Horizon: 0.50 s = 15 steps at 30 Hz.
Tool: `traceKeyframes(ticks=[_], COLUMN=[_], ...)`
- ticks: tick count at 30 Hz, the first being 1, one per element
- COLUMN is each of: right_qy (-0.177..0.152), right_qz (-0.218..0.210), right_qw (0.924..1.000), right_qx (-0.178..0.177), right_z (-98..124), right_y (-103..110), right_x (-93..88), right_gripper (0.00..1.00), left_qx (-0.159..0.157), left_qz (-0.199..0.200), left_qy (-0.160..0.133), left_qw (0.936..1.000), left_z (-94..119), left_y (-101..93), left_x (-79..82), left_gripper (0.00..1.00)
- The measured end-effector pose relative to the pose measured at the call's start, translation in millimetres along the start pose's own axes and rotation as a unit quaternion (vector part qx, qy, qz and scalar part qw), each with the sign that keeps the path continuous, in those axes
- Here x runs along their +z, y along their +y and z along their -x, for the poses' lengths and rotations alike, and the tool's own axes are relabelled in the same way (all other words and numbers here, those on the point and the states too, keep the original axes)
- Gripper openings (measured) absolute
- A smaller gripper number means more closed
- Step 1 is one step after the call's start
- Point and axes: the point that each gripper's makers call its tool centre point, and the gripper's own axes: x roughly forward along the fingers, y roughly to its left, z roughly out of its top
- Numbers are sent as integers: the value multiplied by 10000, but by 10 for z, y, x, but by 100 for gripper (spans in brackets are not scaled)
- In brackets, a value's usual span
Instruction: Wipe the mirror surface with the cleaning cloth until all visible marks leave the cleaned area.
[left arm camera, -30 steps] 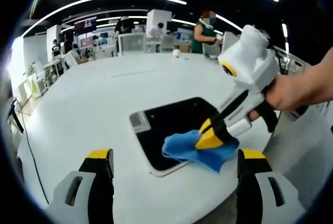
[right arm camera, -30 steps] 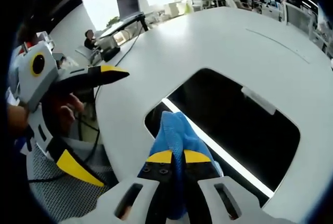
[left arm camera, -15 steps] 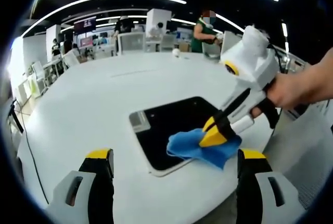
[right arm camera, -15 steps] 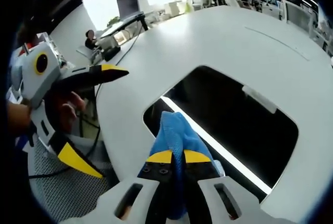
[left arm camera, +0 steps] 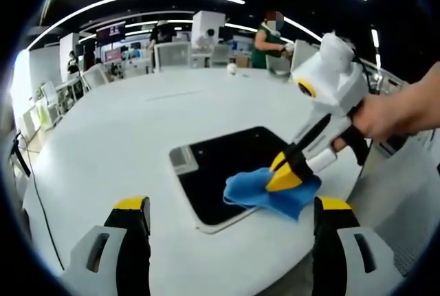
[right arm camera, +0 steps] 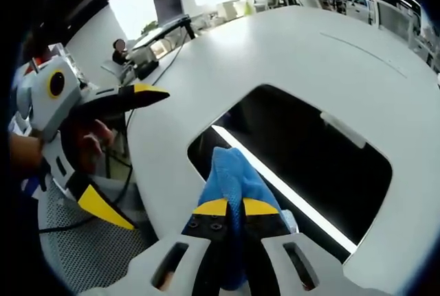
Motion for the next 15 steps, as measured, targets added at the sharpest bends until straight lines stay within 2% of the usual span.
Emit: traceKeyframes(ticks=[7, 15], right_qy=[46, 52], right_qz=[27, -81], right_qw=[10000, 9999], right_qx=[-12, -125], right_z=[-3, 5], right_y=[-9, -139], right_x=[9, 52], right_gripper=[0, 0], left_qx=[-17, -37], left_qz=[-2, -17], left_qy=[13, 28], left_qw=[10000, 10000], left_z=[-6, -11], left_y=[-6, -11], left_x=[-8, -13], left_gripper=[99, 99])
